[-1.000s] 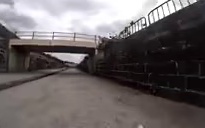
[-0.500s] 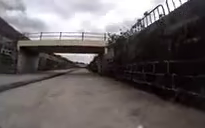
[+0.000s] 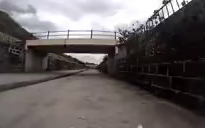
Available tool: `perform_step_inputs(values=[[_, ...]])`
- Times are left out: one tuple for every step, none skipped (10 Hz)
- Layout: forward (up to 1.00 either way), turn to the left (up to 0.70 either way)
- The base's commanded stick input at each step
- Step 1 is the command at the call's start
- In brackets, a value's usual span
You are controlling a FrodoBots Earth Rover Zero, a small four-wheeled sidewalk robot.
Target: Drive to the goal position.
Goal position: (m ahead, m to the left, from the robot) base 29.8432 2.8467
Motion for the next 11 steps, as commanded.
perform_step_inputs(values=[[1.0, 0.0], [1.0, 0.0], [1.0, 0.0], [1.0, 0.0], [1.0, 0.0], [1.0, 0.0], [1.0, 0.0], [1.0, 0.0], [1.0, 0.0], [1.0, 0.0], [1.0, 0.0]])
